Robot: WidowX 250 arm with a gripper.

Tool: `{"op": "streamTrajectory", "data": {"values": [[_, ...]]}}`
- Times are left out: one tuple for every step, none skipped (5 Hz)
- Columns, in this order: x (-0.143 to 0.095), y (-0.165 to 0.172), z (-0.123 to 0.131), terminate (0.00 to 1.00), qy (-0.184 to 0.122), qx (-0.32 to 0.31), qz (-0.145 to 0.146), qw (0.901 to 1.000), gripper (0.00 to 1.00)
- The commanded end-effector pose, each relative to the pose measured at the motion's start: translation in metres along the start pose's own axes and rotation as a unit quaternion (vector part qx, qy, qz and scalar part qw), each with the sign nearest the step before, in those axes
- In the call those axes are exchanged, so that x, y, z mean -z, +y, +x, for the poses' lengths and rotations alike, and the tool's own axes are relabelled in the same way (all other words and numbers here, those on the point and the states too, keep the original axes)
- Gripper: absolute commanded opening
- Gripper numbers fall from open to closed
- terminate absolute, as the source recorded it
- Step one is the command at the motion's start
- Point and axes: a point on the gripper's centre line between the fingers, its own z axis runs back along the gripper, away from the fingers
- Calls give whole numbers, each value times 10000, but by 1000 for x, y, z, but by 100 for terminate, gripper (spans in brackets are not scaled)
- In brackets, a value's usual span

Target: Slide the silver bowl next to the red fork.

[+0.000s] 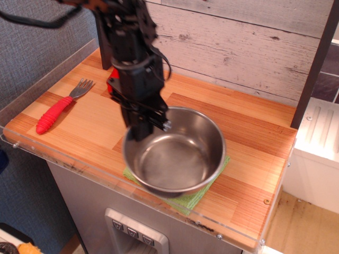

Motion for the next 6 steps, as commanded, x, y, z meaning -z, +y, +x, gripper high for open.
{"op": "streamTrajectory", "data": {"values": [[-61,67,-22,0,-661,-996,325,9923,0],[-48,107,-34,0,-449,-1443,364,9878,0],[-21,135,-40,0,-67,-1773,476,9830,0],[-6,142,-37,0,157,-1764,571,9825,0],[-3,145,-38,0,217,-1768,580,9823,0],[-9,144,-38,0,180,-1709,638,9831,100]]}}
